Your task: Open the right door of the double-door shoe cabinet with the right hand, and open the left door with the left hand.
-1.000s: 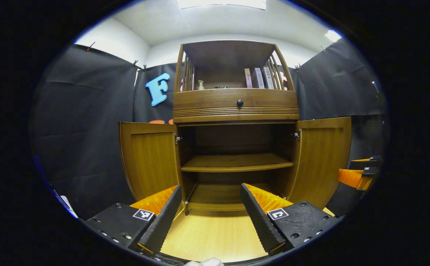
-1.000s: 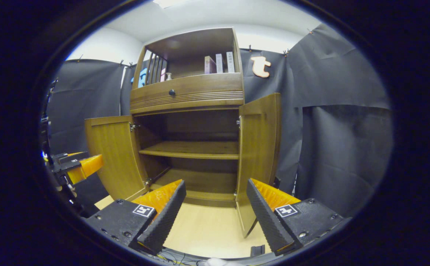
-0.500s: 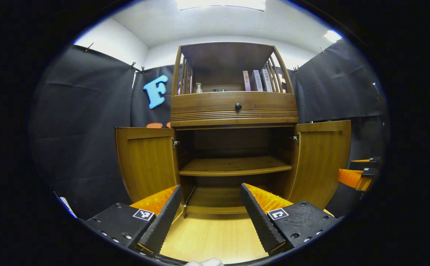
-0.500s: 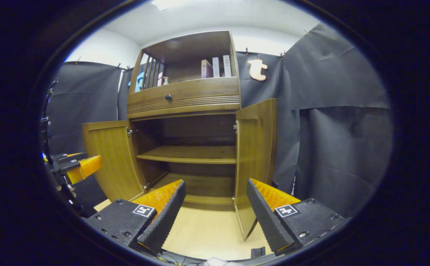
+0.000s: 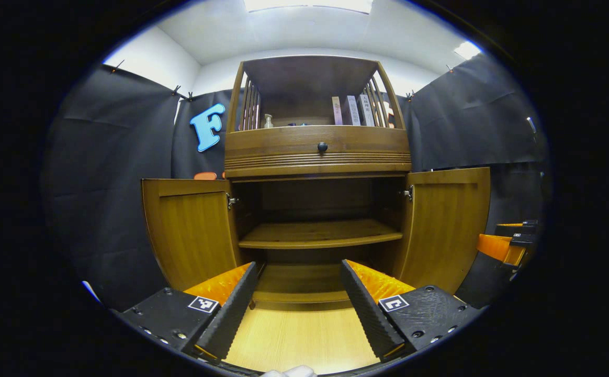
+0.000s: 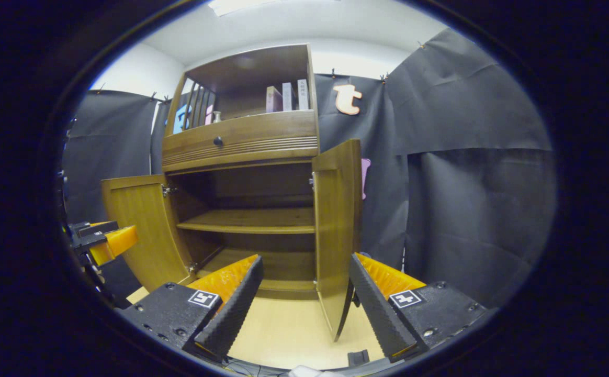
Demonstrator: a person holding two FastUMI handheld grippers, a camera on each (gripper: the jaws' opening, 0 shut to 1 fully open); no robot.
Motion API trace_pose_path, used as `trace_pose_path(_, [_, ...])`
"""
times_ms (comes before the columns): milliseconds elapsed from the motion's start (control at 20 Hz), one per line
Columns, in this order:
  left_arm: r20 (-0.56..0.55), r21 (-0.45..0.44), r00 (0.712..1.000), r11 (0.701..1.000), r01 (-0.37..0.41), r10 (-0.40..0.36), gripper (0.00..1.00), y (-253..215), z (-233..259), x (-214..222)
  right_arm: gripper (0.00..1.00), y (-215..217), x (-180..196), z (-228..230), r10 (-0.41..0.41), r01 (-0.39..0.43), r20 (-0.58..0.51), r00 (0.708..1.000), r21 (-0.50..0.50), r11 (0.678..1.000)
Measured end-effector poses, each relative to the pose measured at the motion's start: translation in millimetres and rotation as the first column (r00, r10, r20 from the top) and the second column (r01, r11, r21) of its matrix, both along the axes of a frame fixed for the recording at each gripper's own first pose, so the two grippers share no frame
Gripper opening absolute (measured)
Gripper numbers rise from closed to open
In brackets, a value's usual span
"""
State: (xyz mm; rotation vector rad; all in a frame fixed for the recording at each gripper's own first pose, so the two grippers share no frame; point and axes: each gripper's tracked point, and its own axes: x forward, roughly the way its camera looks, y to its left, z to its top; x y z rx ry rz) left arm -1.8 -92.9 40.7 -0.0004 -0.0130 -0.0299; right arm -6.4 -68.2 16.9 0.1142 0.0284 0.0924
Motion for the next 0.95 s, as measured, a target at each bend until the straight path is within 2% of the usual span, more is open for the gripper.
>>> trace_pose_path(600, [0.002,0.002,1.0,1.0,0.003,-0.003,0.95,-21,1,-5,1.0,-15,-1,4,0.008,-0.008,0.007,1.0,0.006,1.0])
trace_pose_path(650, [0.005,0.002,1.0,1.0,-0.001,0.001,1.0,-22,1,-6,1.0,-16,-1,5,0.008,-0.008,0.009,1.0,0.002,1.0])
trace_pose_path(700, [0.007,0.004,1.0,1.0,-0.003,0.003,0.95,-22,1,-7,1.0,-17,-2,4,0.012,-0.012,0.011,1.0,0.0,1.0])
trace_pose_path(950, [0.008,0.012,1.0,1.0,-0.015,0.015,0.95,-27,1,-7,1.0,-19,2,5,0.026,-0.026,0.015,1.0,0.003,1.0])
